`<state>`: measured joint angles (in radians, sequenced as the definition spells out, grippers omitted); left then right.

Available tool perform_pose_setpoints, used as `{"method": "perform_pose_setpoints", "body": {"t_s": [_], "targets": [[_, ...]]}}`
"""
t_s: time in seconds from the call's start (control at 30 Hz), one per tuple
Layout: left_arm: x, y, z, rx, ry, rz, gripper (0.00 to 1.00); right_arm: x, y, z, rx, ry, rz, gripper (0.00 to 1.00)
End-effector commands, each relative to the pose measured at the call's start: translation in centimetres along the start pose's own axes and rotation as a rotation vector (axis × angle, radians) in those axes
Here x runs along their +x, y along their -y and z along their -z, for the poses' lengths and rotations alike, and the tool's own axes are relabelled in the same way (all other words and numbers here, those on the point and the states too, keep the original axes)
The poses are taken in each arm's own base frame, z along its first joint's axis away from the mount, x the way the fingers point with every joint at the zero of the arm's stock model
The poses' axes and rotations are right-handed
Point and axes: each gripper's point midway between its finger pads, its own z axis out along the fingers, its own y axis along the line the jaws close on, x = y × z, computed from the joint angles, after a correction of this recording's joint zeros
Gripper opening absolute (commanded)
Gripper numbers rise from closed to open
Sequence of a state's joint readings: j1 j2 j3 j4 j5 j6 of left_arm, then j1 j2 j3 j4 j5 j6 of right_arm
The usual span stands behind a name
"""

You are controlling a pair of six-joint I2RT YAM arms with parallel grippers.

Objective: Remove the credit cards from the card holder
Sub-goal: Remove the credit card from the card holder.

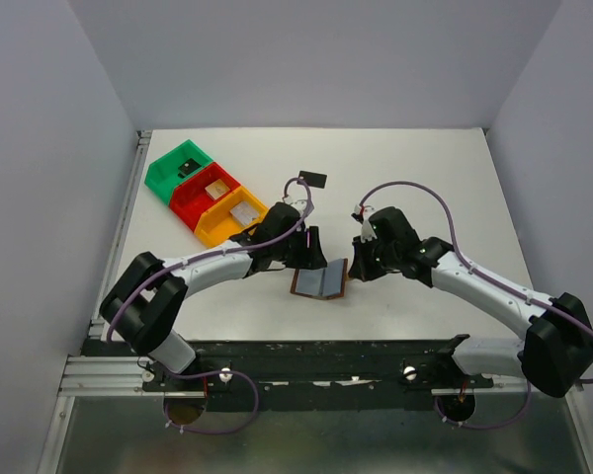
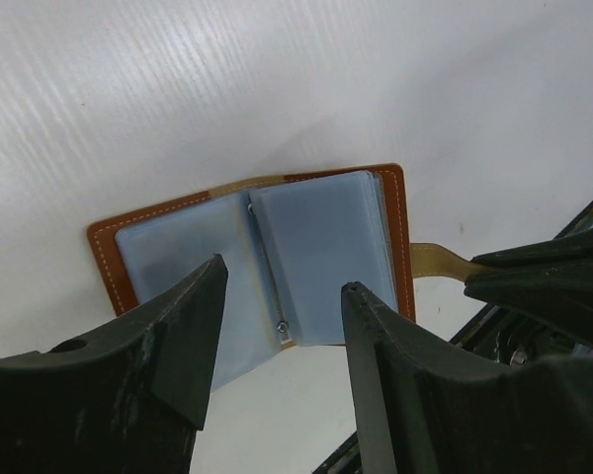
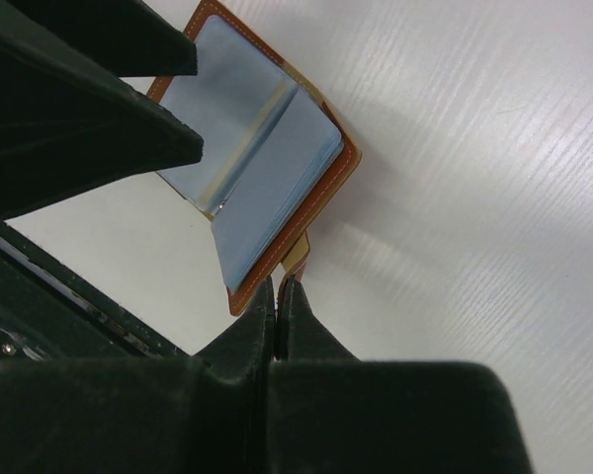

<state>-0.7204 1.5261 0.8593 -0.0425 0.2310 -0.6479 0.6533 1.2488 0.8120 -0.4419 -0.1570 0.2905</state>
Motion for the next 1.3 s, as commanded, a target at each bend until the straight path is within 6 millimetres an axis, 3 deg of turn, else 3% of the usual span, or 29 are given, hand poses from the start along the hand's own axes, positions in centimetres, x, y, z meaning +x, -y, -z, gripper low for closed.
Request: {"method": "perform_pose_setpoints", "body": {"t_s": [0.0, 0.33, 1.27], "targets": [[-0.2, 2.0, -0.9, 0.105, -0.04, -0.03, 0.61, -0.2, -0.6, 0.1, -0.031, 0.026, 0.008, 0.0], [0.0, 3.1, -1.8, 0.178, -0.064, -0.034, 0.65, -1.2, -1.2, 0.6, -0.06, 0.062, 0.023, 0.0], [1.0, 2.7, -3.3, 0.16, -0.13, -0.041, 0.68, -2.2, -1.7, 0.7, -0.071, 0.071, 0.025, 0.0]]}}
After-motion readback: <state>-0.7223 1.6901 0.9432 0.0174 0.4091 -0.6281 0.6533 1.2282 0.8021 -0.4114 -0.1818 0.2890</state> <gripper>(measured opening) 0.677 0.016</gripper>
